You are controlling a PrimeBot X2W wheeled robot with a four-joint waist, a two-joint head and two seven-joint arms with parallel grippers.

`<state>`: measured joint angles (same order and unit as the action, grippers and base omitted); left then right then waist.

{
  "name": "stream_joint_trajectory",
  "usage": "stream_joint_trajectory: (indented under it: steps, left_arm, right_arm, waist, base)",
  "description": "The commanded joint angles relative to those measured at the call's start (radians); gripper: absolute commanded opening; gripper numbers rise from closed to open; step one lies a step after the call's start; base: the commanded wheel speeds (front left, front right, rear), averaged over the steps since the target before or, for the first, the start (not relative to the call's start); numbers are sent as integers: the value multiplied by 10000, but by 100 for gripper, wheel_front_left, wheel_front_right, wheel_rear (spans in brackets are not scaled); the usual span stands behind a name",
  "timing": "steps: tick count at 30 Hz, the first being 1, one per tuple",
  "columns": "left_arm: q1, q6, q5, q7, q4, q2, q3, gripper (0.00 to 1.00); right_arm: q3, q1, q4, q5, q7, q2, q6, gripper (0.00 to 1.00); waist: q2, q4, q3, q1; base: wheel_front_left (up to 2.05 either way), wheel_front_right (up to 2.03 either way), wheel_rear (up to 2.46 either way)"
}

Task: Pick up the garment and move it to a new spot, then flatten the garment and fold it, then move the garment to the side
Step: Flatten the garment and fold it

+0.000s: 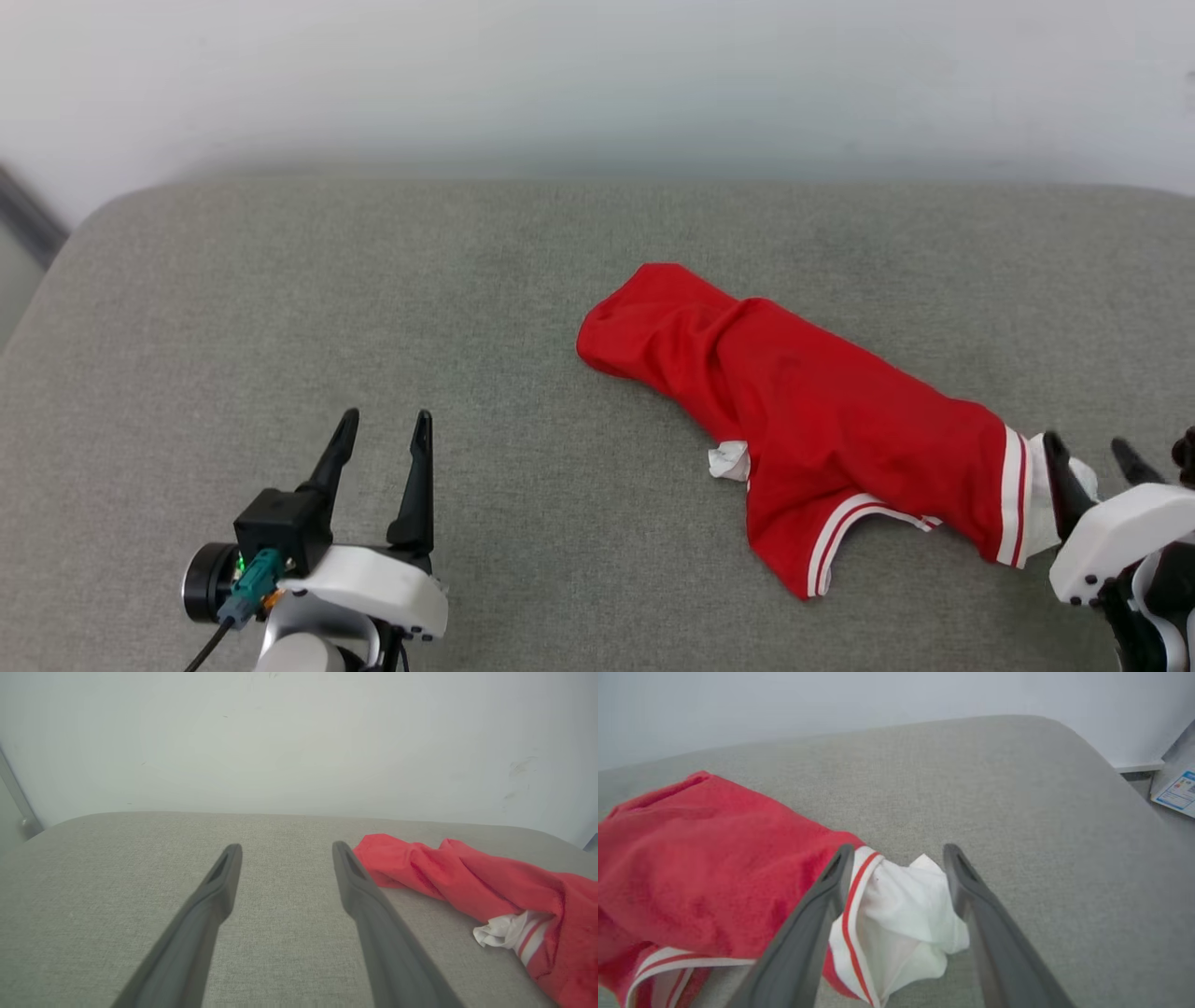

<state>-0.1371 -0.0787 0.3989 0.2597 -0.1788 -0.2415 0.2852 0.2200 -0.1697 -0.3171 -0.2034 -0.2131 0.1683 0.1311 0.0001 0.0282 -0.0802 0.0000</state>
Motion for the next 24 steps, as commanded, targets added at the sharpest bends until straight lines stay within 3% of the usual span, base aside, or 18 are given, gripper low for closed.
stream_joint_trajectory:
  steps: [1, 11, 24]
  left_arm:
    - [176, -36, 14, 0, 11, -45, -19, 100]
    - [743, -261, 125, -250, 120, -160, 17, 100]
    - [1139, -481, 261, -472, 397, -264, 21, 100]
  right_arm:
    - [-111, -68, 201, -24, 389, 63, -7, 100]
    - [-982, 972, 2256, 461, 2239, -329, -7, 100]
    - [-1425, 2702, 4415, 866, 1674, -1031, -7, 100]
  waist:
    - [-1, -71, 211, 0]
    - [-1, -96, 878, 0]
    - [-1, -225, 1060, 0]
  base:
    - [0, 0, 0]
    - [0, 0, 0]
    - [0, 0, 0]
